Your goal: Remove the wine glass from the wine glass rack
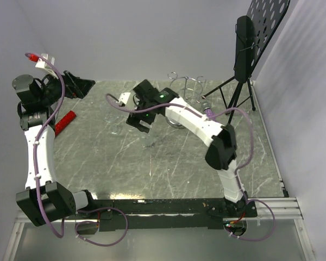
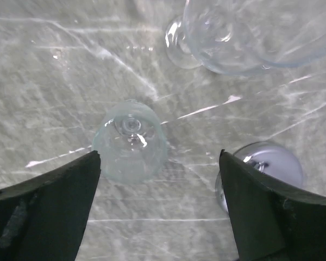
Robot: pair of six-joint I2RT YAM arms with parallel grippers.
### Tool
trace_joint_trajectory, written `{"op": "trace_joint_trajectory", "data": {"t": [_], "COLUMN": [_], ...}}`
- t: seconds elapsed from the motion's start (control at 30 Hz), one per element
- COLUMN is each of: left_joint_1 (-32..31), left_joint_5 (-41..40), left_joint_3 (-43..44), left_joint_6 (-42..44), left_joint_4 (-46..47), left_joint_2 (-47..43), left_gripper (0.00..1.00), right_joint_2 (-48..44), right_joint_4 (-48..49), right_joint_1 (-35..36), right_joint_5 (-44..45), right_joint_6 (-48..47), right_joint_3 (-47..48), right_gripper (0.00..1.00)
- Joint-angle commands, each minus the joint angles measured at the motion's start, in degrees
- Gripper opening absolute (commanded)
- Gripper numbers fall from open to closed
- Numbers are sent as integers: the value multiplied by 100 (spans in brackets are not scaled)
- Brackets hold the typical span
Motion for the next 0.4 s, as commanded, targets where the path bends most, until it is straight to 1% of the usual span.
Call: {"op": "trace_joint_trajectory", "data": {"t": [0.0,0.03,0.1,0.23,0.3,0.37], "left_joint_1": [-15,-15,-7,-15,-15,-15], "left_joint_5": [-831,-998,-1306,-1501,-1518,-1745], "left_joint_3": [145,188,285,469,566,672], "left_joint_6": [115,159,264,615,835,880], "left_joint_4": [-291,-387,-589,-932,-1099,-1188], "left_joint_2": [62,97,159,282,335,370], "left_gripper": [100,100,100,100,100,100], "right_joint_2": [-1586,-1928,-2308,-2739,-2994,-3266], "right_joint_4": [1200,1624,2031,2295,2506,2673], "right_joint_1": [-103,-77,-86,-95,-147,-348], "right_joint_5": [-274,7,281,1352,1635,1855], "right_joint_6": [506,717,895,1202,1142,1342], "right_joint_3": [-736,-1123,-1398,-1680,-2004,-2120], "right_gripper": [100,100,100,100,100,100]}}
